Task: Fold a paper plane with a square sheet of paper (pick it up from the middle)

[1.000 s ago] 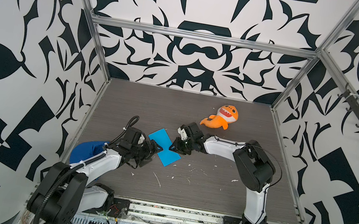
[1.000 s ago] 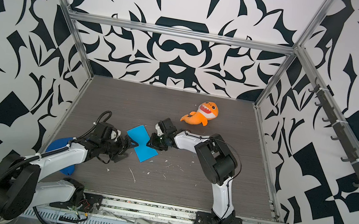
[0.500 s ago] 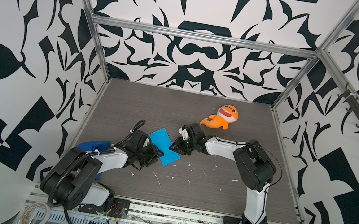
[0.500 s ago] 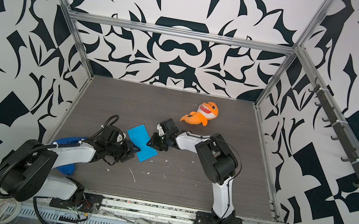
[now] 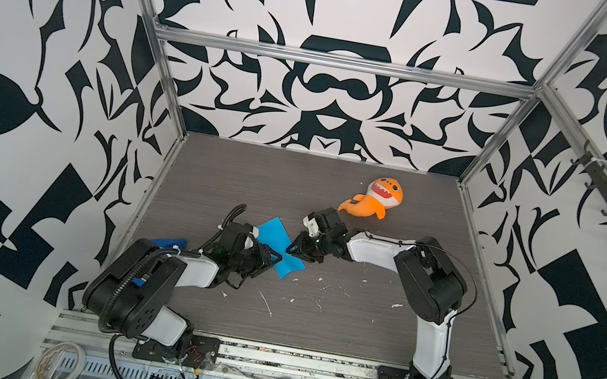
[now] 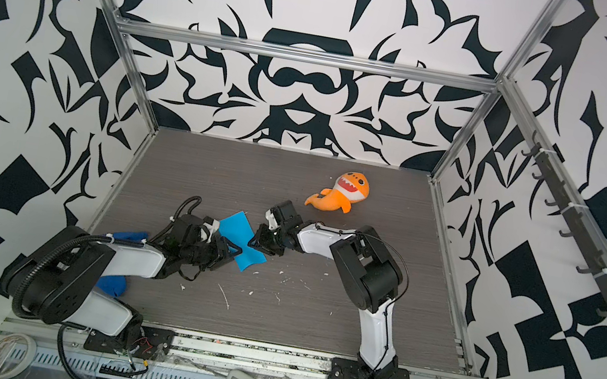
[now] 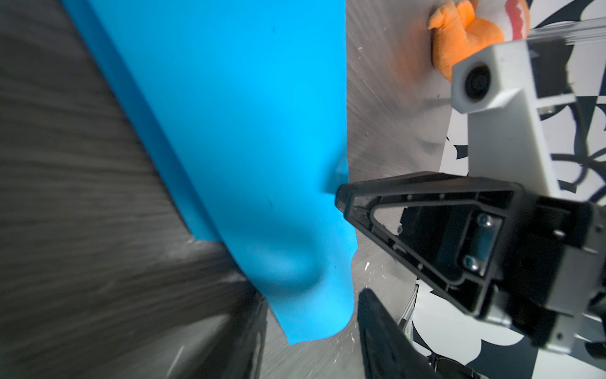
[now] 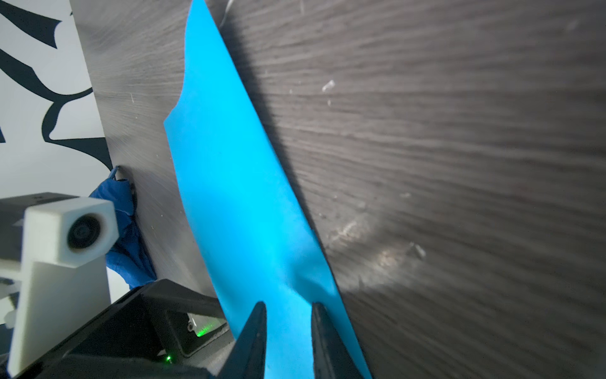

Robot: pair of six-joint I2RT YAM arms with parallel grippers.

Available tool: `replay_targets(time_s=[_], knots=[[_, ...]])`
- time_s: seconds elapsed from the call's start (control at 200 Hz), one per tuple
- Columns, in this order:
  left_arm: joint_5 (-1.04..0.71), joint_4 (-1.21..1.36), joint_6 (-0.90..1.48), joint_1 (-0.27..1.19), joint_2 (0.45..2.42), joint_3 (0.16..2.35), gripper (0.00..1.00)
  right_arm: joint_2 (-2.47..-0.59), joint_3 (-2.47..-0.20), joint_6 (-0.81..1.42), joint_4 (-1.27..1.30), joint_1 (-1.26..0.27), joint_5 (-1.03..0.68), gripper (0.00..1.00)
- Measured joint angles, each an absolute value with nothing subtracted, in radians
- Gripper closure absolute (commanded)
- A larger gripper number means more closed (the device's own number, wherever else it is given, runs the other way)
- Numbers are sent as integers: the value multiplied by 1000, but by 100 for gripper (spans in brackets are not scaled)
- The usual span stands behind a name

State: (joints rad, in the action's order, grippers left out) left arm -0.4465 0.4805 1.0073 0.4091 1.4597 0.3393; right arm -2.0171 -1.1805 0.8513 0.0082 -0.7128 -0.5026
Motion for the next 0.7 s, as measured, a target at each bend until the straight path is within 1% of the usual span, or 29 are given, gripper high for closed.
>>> replay_targets(time_s=[0.355,0.475,0.575,0.7], knots=[[-382,486,918,395,1424,321,48,-2017,-1180,852,9,-712,-505,71],[-381,487,901,377,1429,323,52,-2017,-1180,852,9,-712,-506,71],[-384,495,900,373,1448,331,59,-2017,-1180,852,9,-712,-506,71],[-409,528,923,371,1482,333,64,-2017,-1178,852,12,-712,-507,71]])
